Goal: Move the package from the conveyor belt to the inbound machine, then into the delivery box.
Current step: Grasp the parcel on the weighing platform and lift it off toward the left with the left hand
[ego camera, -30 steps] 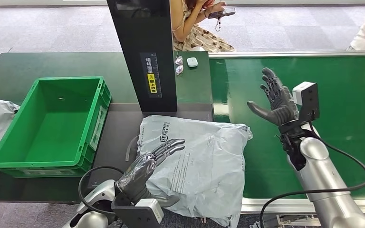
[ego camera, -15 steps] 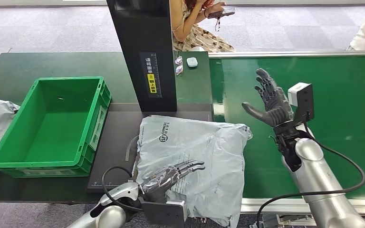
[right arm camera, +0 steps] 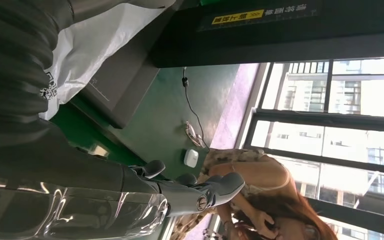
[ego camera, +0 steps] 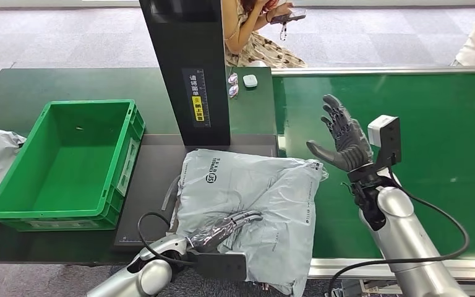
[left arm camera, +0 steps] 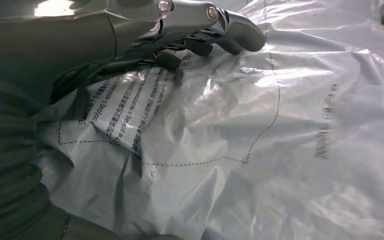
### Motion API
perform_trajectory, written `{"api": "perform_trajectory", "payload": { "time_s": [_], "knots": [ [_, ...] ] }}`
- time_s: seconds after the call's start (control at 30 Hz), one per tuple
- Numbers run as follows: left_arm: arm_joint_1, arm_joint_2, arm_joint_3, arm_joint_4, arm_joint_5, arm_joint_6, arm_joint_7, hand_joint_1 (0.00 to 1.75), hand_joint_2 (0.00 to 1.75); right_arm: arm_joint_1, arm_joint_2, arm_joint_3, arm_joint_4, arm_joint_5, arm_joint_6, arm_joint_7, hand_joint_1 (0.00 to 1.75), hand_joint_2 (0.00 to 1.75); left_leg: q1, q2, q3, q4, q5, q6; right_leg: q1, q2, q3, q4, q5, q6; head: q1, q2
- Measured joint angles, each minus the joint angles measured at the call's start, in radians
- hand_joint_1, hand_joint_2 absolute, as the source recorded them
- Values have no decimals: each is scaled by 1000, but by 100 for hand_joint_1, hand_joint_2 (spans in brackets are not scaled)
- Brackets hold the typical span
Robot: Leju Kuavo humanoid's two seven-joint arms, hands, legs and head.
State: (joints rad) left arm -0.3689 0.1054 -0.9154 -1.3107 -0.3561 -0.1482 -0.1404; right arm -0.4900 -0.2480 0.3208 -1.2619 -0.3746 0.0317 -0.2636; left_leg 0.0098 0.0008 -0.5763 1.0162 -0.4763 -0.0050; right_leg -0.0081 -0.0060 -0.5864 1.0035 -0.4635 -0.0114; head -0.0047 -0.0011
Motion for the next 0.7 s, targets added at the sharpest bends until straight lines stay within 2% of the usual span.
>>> {"api": "perform_trajectory", "payload": {
  "time_s": [0.03,0.07,0.17,0.2,0.4,0.7],
  "knots": [
    [-5,-4,0,14,1,2,0,0,175,5,0,-2,-7,1,2,-1,0,175,0,0,0,0,0,0,0,0,0,0,0,0,0,0],
    [-11,-7,0,28,1,5,0,25,175,10,0,-4,-14,3,4,-1,0,175,0,0,0,0,0,0,0,0,0,0,0,0,0,0],
    [-25,-18,0,70,-14,27,3,153,175,28,0,-13,-35,9,13,-2,0,175,0,0,0,0,0,0,0,0,0,0,0,0,0,0],
    [-28,-22,-1,85,-23,37,3,171,175,34,0,-16,-42,12,15,-2,0,175,0,0,0,0,0,0,0,0,0,0,0,0,0,0],
    [-36,-32,-1,132,-46,80,-8,175,175,67,1,-32,-75,24,18,-1,0,175,0,0,1,0,0,0,0,0,1,0,0,0,0,0],
    [-36,-32,4,134,-50,90,-9,175,175,79,1,-45,-91,31,32,3,0,175,0,0,3,0,0,0,0,0,3,0,0,0,0,0]
  ]
}}
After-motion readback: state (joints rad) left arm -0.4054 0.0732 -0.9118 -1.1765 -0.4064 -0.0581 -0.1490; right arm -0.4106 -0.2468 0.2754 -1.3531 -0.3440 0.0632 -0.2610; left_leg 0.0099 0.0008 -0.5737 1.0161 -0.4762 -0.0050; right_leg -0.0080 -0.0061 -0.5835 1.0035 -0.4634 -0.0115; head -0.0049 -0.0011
